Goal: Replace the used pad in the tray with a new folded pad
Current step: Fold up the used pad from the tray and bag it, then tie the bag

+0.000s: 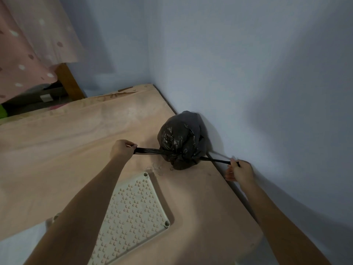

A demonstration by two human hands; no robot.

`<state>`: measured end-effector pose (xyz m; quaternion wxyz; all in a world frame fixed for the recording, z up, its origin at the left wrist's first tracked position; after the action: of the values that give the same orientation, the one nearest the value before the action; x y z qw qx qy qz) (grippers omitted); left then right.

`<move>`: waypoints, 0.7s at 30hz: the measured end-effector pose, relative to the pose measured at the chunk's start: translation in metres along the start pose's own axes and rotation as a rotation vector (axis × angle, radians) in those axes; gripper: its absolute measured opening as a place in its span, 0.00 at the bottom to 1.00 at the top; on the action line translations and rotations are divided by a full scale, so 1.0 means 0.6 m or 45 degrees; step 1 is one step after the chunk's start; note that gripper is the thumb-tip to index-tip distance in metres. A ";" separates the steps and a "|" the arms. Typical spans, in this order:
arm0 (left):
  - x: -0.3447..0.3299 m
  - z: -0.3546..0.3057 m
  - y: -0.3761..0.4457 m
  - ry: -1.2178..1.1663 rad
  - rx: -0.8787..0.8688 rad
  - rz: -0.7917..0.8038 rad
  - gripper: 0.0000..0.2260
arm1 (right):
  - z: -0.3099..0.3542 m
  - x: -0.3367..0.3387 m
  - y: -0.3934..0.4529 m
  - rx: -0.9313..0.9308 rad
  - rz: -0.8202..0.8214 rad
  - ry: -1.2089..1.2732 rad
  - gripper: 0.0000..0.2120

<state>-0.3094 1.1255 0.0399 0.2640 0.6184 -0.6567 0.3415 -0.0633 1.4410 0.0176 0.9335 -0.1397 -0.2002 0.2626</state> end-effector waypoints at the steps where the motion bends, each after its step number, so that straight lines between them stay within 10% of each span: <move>1: 0.000 0.000 0.003 0.008 -0.001 0.000 0.06 | 0.001 0.003 0.002 -0.016 -0.004 0.025 0.17; 13: -0.024 -0.041 -0.028 0.108 0.042 0.158 0.16 | 0.031 -0.017 -0.029 0.295 0.020 -0.571 0.15; 18: -0.034 -0.095 -0.054 0.399 -0.436 -0.018 0.25 | 0.099 -0.062 -0.080 1.134 -0.451 -0.892 0.17; 21: -0.065 -0.145 -0.073 0.429 -0.815 -0.083 0.24 | 0.131 -0.116 -0.077 1.336 -0.303 -0.803 0.19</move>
<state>-0.2685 1.2177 0.0698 0.5596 0.4600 -0.6575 0.2071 -0.1330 1.3773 0.0825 0.7965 0.4451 -0.3249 0.2488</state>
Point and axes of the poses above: each hand's wrist, its own y-axis towards the middle knuckle, its own x-axis out of the back of the hand, z = x × y, the point moved 1 cm from there along y, towards the middle knuckle, and after that the axes turned 6 degrees about -z, right-handed, at the moved point
